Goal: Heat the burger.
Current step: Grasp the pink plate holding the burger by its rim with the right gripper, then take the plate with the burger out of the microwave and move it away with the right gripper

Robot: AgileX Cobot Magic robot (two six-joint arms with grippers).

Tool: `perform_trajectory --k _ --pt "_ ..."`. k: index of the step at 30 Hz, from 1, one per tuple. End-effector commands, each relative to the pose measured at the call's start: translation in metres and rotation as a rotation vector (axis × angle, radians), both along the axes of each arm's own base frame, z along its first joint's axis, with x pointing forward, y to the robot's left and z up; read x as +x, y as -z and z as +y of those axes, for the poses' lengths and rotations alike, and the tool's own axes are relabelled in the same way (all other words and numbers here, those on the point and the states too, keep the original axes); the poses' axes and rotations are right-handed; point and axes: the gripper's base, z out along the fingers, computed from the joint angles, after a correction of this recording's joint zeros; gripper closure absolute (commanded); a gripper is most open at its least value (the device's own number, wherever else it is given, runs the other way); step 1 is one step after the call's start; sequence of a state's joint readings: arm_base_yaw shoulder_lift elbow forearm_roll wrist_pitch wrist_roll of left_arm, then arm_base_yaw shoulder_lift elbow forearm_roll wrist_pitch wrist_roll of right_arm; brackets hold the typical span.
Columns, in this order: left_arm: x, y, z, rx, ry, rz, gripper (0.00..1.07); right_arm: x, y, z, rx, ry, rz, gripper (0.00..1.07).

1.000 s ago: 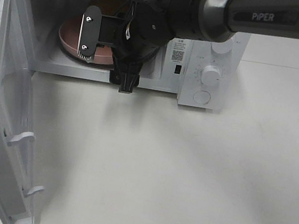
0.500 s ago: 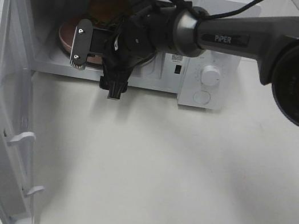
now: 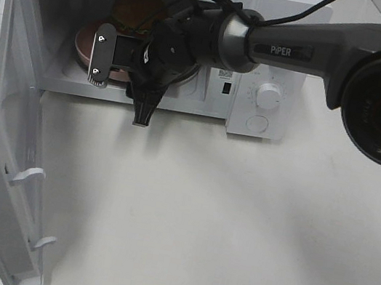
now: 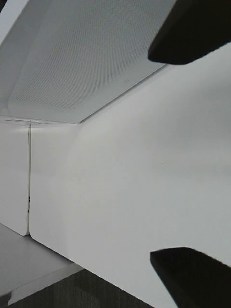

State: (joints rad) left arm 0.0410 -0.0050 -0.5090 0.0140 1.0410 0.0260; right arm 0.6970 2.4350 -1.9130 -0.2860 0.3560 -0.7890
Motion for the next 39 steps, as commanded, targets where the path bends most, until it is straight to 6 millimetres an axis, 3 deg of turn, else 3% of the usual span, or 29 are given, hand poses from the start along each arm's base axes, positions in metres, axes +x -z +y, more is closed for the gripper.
perform_trajectory --k 1,2,4,23,26,30,39 --pt "-0.001 -0.001 0.0 -0.002 -0.004 -0.021 0.09 -0.002 -0.014 -0.001 -0.008 0.002 0.001 0.94" --pt "-0.001 -0.001 0.0 -0.002 -0.004 -0.021 0.09 -0.002 -0.014 -0.001 -0.008 0.002 0.001 0.94" --pt "-0.001 -0.001 0.0 -0.002 -0.004 -0.021 0.09 -0.003 -0.022 -0.002 -0.008 0.008 0.002 1.07" --pt "-0.001 -0.001 0.0 -0.002 -0.004 -0.021 0.09 -0.016 -0.03 0.001 -0.121 -0.084 0.012 1.07" --pt "-0.001 -0.001 0.0 -0.002 -0.004 -0.021 0.09 -0.019 -0.039 -0.001 -0.106 -0.1 -0.014 1.07" --pt "-0.001 -0.001 0.0 -0.002 -0.004 -0.021 0.09 -0.03 -0.053 -0.01 -0.08 -0.146 -0.085 1.07" --pt "-0.001 -0.001 0.0 -0.002 -0.004 -0.021 0.09 -0.051 -0.053 -0.025 -0.063 -0.2 -0.129 1.07"
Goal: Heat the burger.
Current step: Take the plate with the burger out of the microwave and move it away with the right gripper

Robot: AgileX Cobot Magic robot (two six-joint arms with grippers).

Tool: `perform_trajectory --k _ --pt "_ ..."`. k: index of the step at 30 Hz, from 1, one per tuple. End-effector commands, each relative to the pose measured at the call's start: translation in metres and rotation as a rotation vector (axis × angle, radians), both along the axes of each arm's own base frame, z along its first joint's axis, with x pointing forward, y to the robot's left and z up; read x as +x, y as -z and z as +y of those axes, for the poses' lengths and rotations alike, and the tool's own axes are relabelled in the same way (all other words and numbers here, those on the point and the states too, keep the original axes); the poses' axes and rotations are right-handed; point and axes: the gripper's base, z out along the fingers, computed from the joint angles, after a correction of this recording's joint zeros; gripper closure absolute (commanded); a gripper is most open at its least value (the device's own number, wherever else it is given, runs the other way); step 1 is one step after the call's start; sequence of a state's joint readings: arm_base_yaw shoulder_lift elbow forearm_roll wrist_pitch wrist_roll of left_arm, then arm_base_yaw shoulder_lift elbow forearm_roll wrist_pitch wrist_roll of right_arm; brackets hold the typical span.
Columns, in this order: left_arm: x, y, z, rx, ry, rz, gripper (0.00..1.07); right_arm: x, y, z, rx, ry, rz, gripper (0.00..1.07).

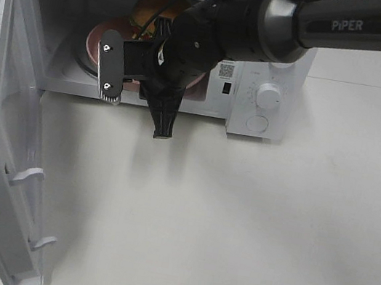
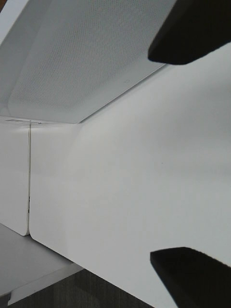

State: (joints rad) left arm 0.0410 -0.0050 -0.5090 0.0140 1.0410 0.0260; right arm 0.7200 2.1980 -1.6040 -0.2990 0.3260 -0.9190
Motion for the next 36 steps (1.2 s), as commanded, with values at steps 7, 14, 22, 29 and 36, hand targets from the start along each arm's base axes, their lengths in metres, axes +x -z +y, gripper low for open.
perform_trajectory --k 7,14,22,29,36 --pt "-0.001 -0.001 0.0 -0.002 -0.004 -0.021 0.09 -0.027 -0.023 -0.014 0.086 -0.131 -0.149 1.07" --pt "-0.001 -0.001 0.0 -0.002 -0.004 -0.021 0.09 -0.046 -0.02 -0.03 0.048 -0.173 -0.141 1.07" --pt "-0.001 -0.001 0.0 -0.002 -0.004 -0.021 0.09 -0.067 -0.022 -0.046 0.072 -0.194 -0.147 1.07" --pt "-0.001 -0.001 0.0 -0.002 -0.004 -0.021 0.09 -0.086 -0.024 -0.06 0.086 -0.205 -0.148 1.07" --pt "-0.001 -0.001 0.0 -0.002 -0.004 -0.021 0.09 -0.101 -0.029 -0.074 0.081 -0.205 -0.142 1.07"
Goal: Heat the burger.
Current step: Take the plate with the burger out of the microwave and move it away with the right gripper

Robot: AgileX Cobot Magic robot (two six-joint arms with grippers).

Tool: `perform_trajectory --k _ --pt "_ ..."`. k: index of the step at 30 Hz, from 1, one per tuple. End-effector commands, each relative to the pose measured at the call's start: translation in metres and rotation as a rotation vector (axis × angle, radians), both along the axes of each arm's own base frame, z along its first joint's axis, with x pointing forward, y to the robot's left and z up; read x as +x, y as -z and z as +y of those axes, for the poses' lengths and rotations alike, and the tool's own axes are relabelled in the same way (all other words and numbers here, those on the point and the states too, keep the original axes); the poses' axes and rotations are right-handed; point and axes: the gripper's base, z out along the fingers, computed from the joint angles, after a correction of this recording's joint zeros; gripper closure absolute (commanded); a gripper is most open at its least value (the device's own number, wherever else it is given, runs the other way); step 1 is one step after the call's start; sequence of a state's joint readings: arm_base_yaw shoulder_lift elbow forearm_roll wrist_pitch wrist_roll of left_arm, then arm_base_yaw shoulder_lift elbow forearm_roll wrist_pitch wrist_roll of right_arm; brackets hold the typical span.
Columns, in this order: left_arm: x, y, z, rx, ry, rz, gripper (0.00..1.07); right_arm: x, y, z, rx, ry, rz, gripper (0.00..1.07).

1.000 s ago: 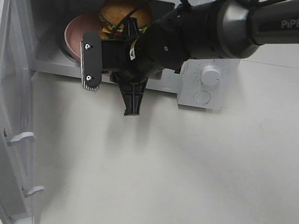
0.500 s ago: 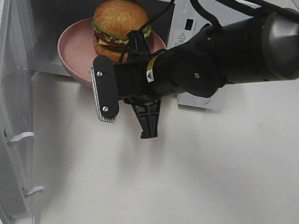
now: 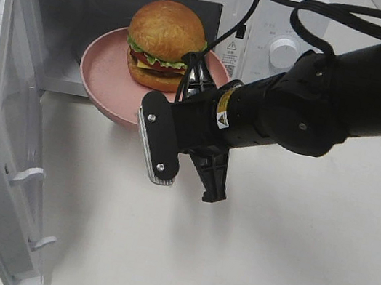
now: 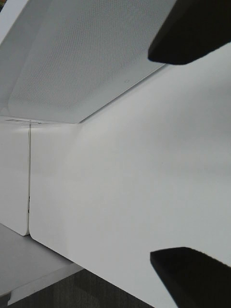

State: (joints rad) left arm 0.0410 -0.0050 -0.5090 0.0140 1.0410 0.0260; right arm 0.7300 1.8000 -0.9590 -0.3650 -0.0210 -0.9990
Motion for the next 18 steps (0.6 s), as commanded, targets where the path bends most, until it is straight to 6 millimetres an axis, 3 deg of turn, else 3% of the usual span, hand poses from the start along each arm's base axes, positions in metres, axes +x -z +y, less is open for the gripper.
perform_trajectory --k 1,18 --pt "-0.001 -0.001 0.0 -0.002 -0.004 -0.021 0.09 -0.008 -0.019 -0.008 0.062 -0.006 -0.05 1.07" --pt "-0.001 -0.001 0.0 -0.002 -0.004 -0.021 0.09 -0.054 -0.033 -0.054 0.031 0.095 0.026 1.07"
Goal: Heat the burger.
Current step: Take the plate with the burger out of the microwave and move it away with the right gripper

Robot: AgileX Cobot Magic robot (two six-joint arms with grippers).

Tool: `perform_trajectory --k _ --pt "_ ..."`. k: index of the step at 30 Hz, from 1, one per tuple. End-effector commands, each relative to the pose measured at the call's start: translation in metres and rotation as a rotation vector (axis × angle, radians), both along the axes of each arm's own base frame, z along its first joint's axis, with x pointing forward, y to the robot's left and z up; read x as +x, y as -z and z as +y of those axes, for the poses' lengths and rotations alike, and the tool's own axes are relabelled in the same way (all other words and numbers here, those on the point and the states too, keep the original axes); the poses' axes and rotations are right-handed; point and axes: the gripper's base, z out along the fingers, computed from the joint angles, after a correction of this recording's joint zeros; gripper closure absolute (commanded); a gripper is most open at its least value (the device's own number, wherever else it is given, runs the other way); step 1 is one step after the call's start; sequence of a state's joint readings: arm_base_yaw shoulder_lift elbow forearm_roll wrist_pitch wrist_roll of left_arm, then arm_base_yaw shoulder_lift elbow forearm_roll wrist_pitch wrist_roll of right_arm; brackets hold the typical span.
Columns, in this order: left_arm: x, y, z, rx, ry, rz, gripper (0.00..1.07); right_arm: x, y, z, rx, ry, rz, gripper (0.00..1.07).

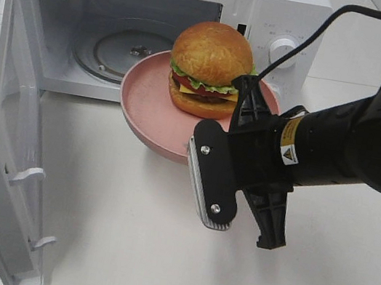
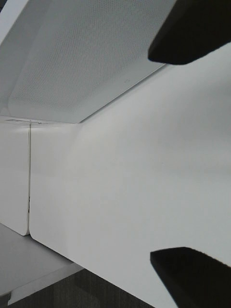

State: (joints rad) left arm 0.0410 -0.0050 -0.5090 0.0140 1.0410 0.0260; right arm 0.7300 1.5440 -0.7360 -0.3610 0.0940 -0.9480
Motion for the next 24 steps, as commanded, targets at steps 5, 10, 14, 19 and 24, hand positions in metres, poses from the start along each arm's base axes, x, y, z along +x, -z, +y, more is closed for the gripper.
perform_trajectory --k 5,10,14,19,24 --pt "-0.001 -0.001 0.0 -0.002 -0.004 -0.021 0.09 -0.019 -0.021 -0.019 0.099 0.043 -0.044 1.07" --pt "-0.001 -0.001 0.0 -0.002 -0.004 -0.021 0.09 -0.035 -0.025 -0.034 0.111 0.074 -0.039 1.07" --pt "-0.001 -0.001 0.0 -0.002 -0.004 -0.021 0.09 -0.047 -0.03 -0.049 0.102 0.165 0.003 1.07" --pt "-0.001 -0.001 0.0 -0.002 -0.004 -0.021 0.09 -0.055 -0.037 -0.064 0.089 0.281 0.025 1.07" --pt "-0.001 -0.001 0.0 -0.002 -0.004 -0.021 0.09 -0.058 -0.042 -0.076 0.079 0.402 0.03 1.07"
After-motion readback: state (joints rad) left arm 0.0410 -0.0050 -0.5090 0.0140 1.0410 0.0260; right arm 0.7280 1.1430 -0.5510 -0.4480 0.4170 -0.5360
